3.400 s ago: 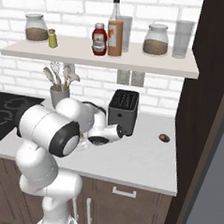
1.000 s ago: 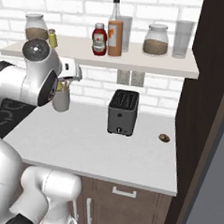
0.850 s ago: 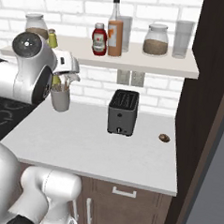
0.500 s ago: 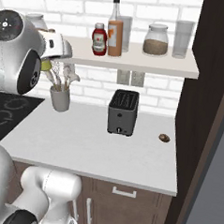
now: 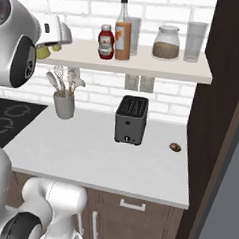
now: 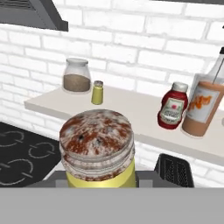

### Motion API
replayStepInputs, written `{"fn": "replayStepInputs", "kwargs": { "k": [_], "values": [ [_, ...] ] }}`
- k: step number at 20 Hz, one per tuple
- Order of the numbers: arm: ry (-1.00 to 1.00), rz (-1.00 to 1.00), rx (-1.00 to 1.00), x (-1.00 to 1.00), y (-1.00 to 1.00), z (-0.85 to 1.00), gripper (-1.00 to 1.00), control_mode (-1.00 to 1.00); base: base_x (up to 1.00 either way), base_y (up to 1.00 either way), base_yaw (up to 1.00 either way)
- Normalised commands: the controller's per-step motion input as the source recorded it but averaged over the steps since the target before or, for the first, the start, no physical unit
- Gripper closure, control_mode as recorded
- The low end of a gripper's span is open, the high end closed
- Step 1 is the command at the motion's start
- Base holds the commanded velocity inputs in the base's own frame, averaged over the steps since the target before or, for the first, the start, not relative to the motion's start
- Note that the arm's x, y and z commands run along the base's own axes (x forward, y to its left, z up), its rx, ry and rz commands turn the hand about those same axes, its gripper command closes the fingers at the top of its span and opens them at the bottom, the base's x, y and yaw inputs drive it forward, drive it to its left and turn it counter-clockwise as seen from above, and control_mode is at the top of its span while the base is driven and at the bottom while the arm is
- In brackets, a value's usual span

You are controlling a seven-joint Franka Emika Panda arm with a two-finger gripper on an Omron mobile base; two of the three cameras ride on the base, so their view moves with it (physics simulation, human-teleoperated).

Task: Put the shaker and condiment bottle from the counter next to their counterparts in the cabinet.

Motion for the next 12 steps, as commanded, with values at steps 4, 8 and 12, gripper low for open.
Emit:
{"fn": "replayStepInputs", "kwargs": {
  "k": [4,8,12],
  "values": [
    [0.0,0.0,0.02,0.21,0.22,0.15,1.0,-1.0,0.0,0.0,0.0],
    [0.0,0.0,0.07,0.38,0.23,0.0,1.0,-1.0,0.0,0.0,0.0],
    [0.0,0.0,0.1,0.09,0.04,0.0,1.0,-1.0,0.0,0.0,0.0]
  ]
}}
